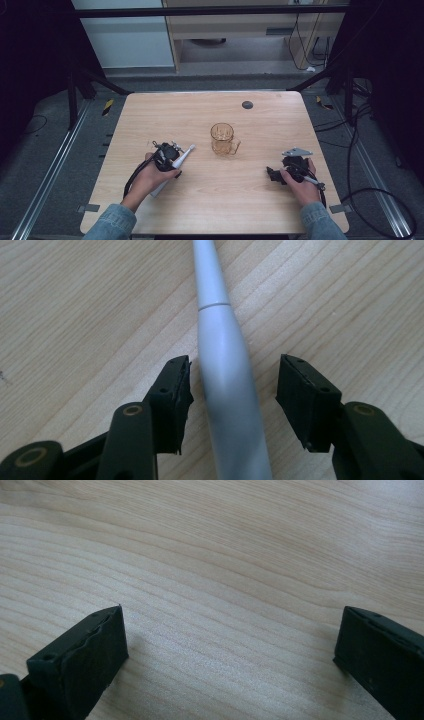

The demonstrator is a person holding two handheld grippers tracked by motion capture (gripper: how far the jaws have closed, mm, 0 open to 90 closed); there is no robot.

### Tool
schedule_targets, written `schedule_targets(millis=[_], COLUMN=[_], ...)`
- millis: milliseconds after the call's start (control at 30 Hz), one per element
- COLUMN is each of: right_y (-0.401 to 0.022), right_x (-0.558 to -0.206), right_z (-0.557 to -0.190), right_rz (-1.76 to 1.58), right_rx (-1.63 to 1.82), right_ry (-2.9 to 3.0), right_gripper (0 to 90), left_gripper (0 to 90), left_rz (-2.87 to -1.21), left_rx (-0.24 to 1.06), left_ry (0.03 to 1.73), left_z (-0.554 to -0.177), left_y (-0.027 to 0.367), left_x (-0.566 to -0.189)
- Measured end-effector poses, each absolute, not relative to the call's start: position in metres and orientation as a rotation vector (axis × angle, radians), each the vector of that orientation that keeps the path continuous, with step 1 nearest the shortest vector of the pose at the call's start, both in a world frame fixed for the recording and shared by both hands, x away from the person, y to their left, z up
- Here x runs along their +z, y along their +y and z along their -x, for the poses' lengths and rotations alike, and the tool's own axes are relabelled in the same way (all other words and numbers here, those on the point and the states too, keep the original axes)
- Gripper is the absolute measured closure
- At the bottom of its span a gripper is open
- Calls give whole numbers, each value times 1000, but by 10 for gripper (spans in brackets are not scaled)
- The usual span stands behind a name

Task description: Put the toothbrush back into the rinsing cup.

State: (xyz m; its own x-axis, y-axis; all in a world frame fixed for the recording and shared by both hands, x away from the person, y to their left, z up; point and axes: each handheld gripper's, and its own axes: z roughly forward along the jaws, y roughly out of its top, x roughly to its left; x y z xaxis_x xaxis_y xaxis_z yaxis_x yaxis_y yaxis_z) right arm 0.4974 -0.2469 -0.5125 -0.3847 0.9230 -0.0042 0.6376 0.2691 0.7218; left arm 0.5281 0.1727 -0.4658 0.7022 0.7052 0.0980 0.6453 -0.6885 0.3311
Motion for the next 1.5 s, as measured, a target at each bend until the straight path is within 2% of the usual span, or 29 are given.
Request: schedule_targets(millis=[433,967,1500], right_y=[-247,-247,-247], right_x=[-512,-513,-513], right_z=[-497,-497,-497], right_rz=[-1408,-1405,-1405], right_rx=[900,905,905], right_ry=[2119,2123,2123], right_gripper=[6,6,6], left_gripper=[531,654,672], left_rz=[-2643,-2639,-2535], left_rx=[299,232,327], left_ry=[1074,1074,1055], left_z=[-537,-542,-535], left_y=[170,173,184], left_x=[-466,-466,-437])
